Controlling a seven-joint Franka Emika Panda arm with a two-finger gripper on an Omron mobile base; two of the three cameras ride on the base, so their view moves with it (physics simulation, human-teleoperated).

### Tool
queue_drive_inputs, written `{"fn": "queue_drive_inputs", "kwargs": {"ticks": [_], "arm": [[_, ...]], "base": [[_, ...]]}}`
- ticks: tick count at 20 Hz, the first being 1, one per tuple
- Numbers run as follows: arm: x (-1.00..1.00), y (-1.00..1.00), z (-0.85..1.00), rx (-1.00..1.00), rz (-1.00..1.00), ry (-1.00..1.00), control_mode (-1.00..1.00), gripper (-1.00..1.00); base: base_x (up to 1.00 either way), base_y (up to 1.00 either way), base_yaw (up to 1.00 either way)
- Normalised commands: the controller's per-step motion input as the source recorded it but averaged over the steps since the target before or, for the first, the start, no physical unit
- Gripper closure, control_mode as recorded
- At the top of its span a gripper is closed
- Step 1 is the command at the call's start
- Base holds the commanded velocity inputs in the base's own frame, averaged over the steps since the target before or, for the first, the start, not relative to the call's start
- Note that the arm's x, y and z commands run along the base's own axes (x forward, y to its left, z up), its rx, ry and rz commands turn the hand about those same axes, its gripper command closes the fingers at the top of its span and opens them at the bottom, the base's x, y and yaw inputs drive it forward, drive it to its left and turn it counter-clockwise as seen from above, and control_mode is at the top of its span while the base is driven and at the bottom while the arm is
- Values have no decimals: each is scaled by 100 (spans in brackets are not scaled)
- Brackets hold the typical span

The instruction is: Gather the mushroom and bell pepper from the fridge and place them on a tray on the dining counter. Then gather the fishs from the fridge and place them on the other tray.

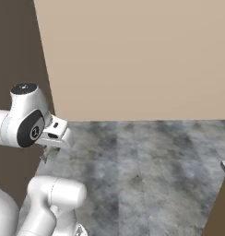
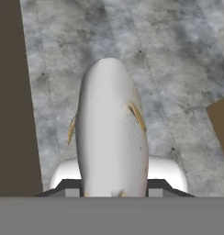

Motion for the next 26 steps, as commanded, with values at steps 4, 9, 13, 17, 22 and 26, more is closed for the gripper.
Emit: {"fn": "queue_drive_inputs", "kwargs": {"ticks": [4,9,13,17,22,26], "arm": [[0,0,0,0,0,0,100,100],[0,0,0,0,0,0,100,100],[0,0,0,0,0,0,100,100],[0,0,0,0,0,0,100,100],[0,0,0,0,0,0,100,100],[0,0,0,0,0,0,100,100]], "base": [[71,43,-54],[70,58,-55],[64,59,-57],[59,61,-59],[57,76,-60],[54,84,-61]]}}
